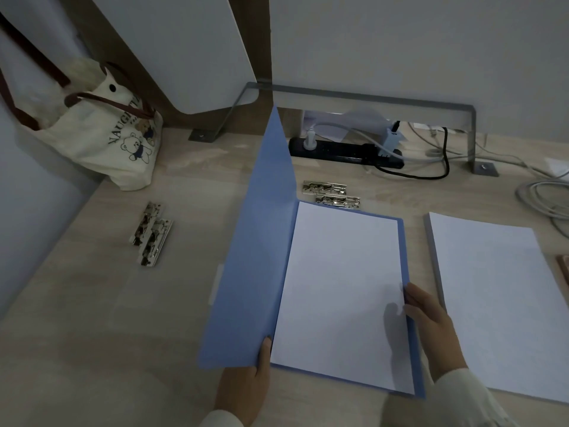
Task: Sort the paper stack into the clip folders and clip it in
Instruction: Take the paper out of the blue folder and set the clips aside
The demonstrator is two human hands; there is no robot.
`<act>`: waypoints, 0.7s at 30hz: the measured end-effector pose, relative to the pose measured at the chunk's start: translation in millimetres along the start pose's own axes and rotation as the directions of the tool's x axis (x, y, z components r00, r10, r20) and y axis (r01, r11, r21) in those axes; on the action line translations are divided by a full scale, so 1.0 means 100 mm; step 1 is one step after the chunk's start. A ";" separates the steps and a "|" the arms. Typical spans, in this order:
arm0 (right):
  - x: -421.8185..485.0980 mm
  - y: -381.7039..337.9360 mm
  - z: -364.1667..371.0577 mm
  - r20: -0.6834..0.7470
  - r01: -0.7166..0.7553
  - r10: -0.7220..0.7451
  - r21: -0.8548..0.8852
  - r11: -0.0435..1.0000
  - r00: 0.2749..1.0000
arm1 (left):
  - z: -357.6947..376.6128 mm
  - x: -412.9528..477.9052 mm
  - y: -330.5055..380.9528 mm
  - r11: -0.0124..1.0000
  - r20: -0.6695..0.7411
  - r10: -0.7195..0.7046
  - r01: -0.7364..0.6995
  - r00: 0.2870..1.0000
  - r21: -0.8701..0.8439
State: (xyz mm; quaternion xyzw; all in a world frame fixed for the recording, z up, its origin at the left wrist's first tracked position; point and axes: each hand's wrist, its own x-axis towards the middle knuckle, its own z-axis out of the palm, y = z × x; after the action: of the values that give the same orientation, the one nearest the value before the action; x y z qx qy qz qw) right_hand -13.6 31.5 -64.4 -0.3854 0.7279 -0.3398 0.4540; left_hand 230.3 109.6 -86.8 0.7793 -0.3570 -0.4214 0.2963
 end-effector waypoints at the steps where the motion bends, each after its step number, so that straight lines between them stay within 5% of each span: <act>1: 0.00 0.00 0.01 0.025 -0.002 0.002 0.002 1.000 1.000 | 0.00 0.00 0.00 1.000 0.003 0.000 0.000 1.000 0.001; 13: -0.03 0.02 0.00 0.113 0.002 -0.008 0.053 0.999 0.994 | 0.03 0.00 -0.08 0.992 0.019 0.067 -0.069 0.998 0.101; 18: -0.05 0.06 -0.13 0.144 -0.035 0.013 0.150 0.988 0.989 | 0.02 -0.03 0.07 0.821 0.039 0.434 -0.413 0.900 0.395; 19: -0.06 0.07 -0.18 0.177 -0.068 0.033 0.199 0.978 0.984 | 0.02 -0.01 0.08 0.733 0.113 0.563 -0.558 0.819 0.390; 21: -0.04 0.14 -0.33 0.268 -0.143 0.057 0.312 0.939 0.962 | 0.04 0.03 0.09 0.667 0.365 0.577 -0.679 0.731 0.306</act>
State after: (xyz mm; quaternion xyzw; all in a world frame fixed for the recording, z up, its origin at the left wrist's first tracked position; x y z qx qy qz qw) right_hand -46.6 46.0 -62.5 -0.3071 0.6153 -0.3802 0.6185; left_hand 225.3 101.4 -83.2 0.5950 -0.7192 -0.2948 0.2044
